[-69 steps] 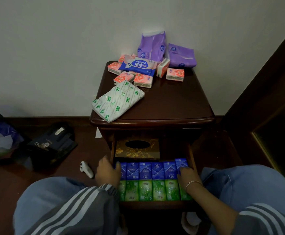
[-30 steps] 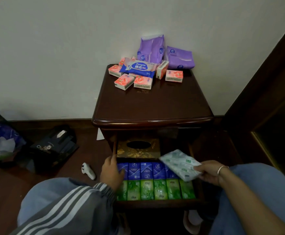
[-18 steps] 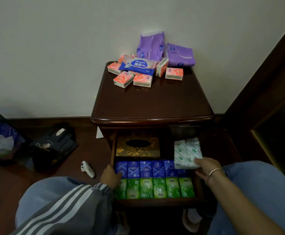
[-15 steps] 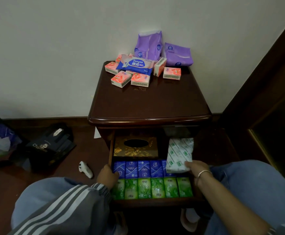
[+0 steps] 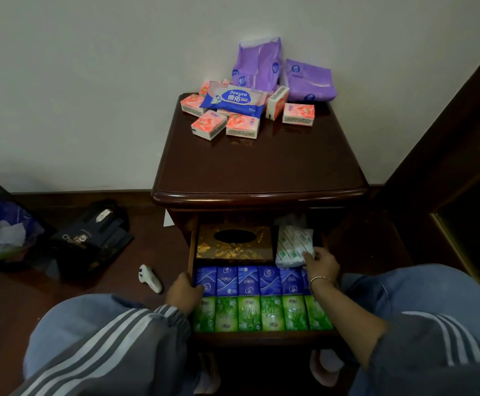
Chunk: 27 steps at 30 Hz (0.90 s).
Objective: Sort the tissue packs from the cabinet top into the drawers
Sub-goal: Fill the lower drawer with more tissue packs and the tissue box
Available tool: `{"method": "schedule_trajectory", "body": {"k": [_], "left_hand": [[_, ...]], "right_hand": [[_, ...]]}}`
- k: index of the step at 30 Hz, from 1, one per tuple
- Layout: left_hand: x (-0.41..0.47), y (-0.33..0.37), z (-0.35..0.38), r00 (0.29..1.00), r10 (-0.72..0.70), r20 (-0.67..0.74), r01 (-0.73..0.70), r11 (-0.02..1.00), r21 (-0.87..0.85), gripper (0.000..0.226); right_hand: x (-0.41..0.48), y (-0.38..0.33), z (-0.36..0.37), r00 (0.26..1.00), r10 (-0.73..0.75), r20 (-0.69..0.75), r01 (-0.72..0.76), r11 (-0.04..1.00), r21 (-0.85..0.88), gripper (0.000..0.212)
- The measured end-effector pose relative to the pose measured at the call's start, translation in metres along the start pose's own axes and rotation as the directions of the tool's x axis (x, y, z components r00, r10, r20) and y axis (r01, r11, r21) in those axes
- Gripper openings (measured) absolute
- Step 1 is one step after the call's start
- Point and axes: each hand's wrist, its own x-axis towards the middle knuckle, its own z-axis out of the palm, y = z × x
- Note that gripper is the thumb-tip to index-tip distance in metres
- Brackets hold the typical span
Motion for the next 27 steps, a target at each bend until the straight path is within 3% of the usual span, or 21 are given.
{"method": "schedule_trajectory", "body": {"k": [4, 10, 13, 17, 23, 27], "left_hand": [[0.002, 0.001, 0.000, 1.000, -0.006, 0.009, 0.007, 1.000, -0.026, 0.023], [0.010, 0.001, -0.004, 0.999, -0.048, 0.016, 0.049, 0.996, -0.070, 0.022], [0.010, 0.003, -0.004, 0.998, -0.065, 0.005, 0.065, 0.995, -0.072, 0.022], [0.007, 0.002, -0.005, 0.999, -0.052, 0.017, 0.053, 0.996, -0.067, 0.023], [0.004, 0.004, -0.008, 0.999, -0.049, 0.014, 0.050, 0.996, -0.078, 0.022], [0.000, 0.006, -0.008, 0.999, -0.051, 0.014, 0.052, 0.996, -0.072, 0.023]], "right_hand": [[0.001, -0.004, 0.000, 0.995, -0.042, 0.087, 0.055, 0.986, -0.159, 0.039], [-0.008, 0.000, 0.000, 0.969, -0.239, 0.058, 0.246, 0.943, -0.222, 0.035], [-0.013, 0.009, 0.010, 0.920, -0.298, 0.253, 0.374, 0.860, -0.347, 0.043], [-0.003, 0.023, 0.019, 0.864, -0.143, 0.482, 0.403, 0.770, -0.495, 0.056], [0.019, 0.033, 0.017, 0.785, -0.022, 0.619, 0.478, 0.656, -0.584, 0.064], [0.028, 0.039, 0.012, 0.745, -0.046, 0.666, 0.561, 0.584, -0.587, 0.064]]}}
